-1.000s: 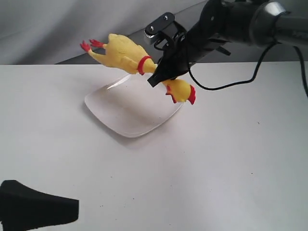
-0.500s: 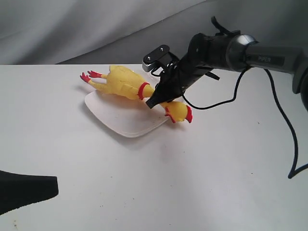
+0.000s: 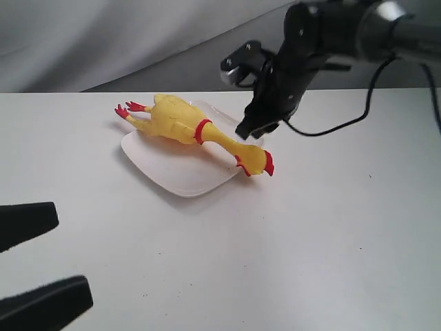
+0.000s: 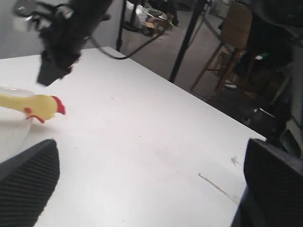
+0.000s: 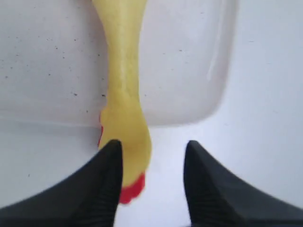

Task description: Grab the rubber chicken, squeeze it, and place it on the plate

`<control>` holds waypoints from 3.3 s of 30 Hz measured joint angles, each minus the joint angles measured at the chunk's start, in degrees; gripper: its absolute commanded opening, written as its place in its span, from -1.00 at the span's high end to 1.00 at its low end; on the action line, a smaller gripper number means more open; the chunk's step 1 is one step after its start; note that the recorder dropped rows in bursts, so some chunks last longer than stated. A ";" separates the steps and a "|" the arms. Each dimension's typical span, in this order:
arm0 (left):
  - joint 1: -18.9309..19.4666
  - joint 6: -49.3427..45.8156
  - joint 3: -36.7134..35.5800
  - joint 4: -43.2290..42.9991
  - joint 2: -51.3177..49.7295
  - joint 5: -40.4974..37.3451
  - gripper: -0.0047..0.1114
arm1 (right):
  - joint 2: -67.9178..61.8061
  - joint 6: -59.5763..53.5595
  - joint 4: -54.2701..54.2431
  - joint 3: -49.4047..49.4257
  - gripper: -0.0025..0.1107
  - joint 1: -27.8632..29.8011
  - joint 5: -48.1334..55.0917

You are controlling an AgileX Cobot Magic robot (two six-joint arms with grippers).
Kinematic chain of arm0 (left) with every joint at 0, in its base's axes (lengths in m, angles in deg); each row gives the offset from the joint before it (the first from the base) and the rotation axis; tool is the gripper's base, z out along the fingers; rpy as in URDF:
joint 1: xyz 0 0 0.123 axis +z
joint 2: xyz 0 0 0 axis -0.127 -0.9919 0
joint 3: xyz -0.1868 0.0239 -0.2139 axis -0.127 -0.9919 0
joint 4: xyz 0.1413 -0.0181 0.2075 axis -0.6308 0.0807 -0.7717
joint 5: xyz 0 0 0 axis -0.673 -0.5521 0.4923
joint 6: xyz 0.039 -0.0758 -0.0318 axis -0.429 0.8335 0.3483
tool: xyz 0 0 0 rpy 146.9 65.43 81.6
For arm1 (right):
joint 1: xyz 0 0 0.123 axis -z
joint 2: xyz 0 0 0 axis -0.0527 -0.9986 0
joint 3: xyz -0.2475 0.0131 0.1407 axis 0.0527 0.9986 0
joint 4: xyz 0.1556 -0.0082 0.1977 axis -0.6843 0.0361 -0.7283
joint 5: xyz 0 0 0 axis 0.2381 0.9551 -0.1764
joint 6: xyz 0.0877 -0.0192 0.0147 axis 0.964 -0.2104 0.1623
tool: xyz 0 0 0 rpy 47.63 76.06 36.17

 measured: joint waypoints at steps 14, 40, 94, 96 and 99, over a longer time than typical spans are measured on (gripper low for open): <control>0.00 6.04 0.00 0.09 0.00 -8.20 -0.01 | 38.41 -1.09 -6.74 10.44 0.96 -3.49 0.66; 0.00 6.04 0.00 0.09 0.00 -7.99 0.91 | 90.91 -0.96 -11.11 59.45 0.96 -10.79 -42.71; 0.00 6.04 0.00 0.09 0.00 -7.99 0.91 | 121.25 24.23 -2.64 100.83 0.96 26.81 -43.91; 0.00 6.04 0.00 0.09 0.00 -7.99 0.91 | 121.25 24.23 -2.09 100.83 0.96 26.81 -43.35; 0.00 6.04 0.00 0.09 0.00 -7.99 0.91 | 121.35 24.23 -0.69 100.83 0.96 26.81 -40.99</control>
